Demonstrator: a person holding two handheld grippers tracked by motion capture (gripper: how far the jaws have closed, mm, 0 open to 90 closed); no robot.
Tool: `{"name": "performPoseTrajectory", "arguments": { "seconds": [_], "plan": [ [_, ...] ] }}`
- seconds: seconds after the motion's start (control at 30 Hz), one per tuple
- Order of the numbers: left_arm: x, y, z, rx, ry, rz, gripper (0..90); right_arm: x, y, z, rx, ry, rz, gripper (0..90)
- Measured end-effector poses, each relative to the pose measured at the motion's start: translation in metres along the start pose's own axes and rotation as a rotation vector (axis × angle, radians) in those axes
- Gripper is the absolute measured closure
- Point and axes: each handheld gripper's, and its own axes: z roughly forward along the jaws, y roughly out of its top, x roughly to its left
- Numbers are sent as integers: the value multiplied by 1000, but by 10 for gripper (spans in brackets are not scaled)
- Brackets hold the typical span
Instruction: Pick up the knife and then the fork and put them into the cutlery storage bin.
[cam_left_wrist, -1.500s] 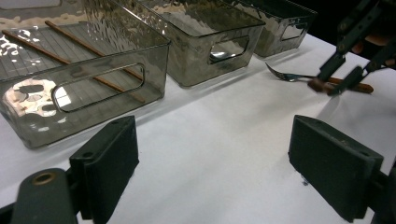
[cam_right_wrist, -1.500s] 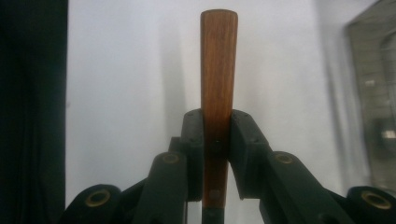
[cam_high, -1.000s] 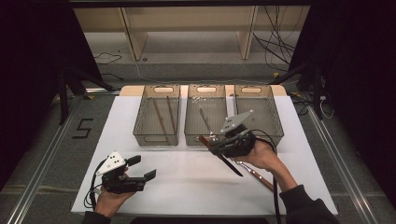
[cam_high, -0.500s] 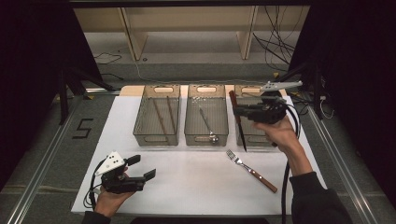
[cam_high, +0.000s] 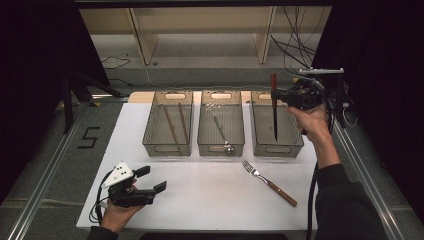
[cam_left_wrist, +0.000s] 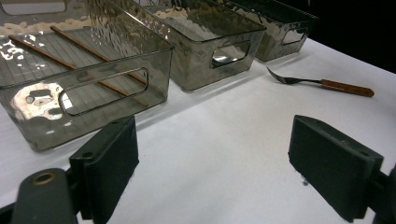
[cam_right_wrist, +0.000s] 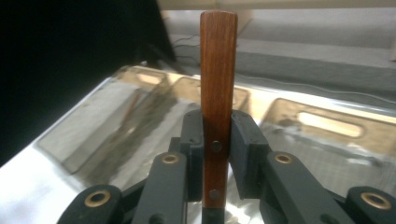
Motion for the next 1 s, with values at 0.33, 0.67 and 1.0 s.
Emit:
{"name": "performPoseTrajectory", "arguments": {
  "seconds": [0.33,0.67,1.0],
  "plan": [
    [0,0,0,-3,1,-1,155,-22,-5,22,60,-105,31,768],
    [0,0,-1,-4,2,0,155,-35,-17,30,96,-151,39,768],
    [0,0,-1,-3,1,-1,155,-44,-28,37,139,-185,40,767]
  ]
}}
